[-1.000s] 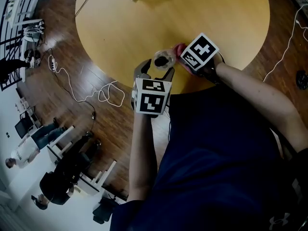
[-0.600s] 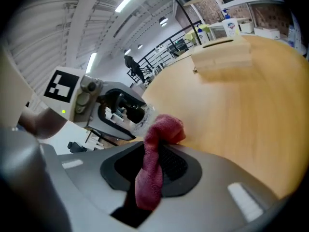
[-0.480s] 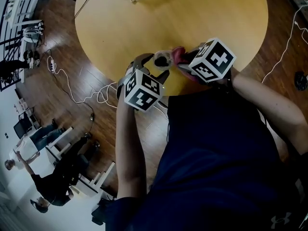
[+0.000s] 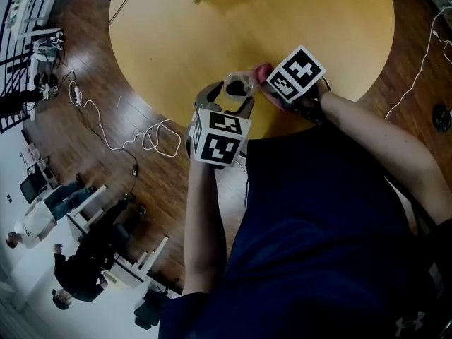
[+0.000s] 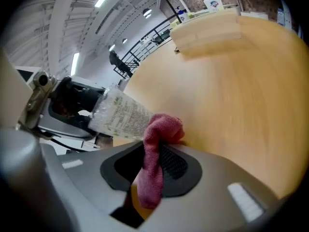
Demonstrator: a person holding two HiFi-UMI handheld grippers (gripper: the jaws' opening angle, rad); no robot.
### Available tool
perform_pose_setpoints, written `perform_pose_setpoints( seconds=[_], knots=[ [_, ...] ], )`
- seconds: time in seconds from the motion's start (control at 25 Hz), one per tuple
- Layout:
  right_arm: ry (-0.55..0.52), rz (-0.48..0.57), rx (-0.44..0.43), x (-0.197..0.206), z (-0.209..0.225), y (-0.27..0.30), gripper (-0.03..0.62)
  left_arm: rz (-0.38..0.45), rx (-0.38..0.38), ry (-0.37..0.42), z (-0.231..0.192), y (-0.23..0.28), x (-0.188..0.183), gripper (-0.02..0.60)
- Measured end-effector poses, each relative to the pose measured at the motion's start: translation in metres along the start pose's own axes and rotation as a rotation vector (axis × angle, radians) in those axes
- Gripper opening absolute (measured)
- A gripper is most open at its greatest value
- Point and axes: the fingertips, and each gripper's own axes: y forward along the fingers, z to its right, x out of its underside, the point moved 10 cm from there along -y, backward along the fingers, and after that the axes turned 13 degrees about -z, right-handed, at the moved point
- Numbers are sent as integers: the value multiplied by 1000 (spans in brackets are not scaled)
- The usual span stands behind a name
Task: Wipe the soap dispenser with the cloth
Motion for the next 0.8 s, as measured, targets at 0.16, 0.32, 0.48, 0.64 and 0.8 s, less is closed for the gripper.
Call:
perform_pose_setpoints(
  seconds=[0.16, 0.32, 0.48, 0.64, 0.8],
  knots=[
    [-81, 38, -42, 7, -25, -26, 94, -37, 6, 266, -5, 5, -4, 301],
    [-165, 103, -54, 10, -44, -47, 94, -43, 17, 391, -8, 7, -2, 302],
    [-108, 60, -43, 8, -25, -24, 94, 36, 37, 67, -9, 1, 2, 325],
    [-68, -28, 55, -1, 2, 7, 94, 22, 3, -157, -2, -3, -1, 300],
    [-48, -39, 37, 0, 3, 14, 94, 11, -2, -4, -4, 5, 0, 293]
  ],
)
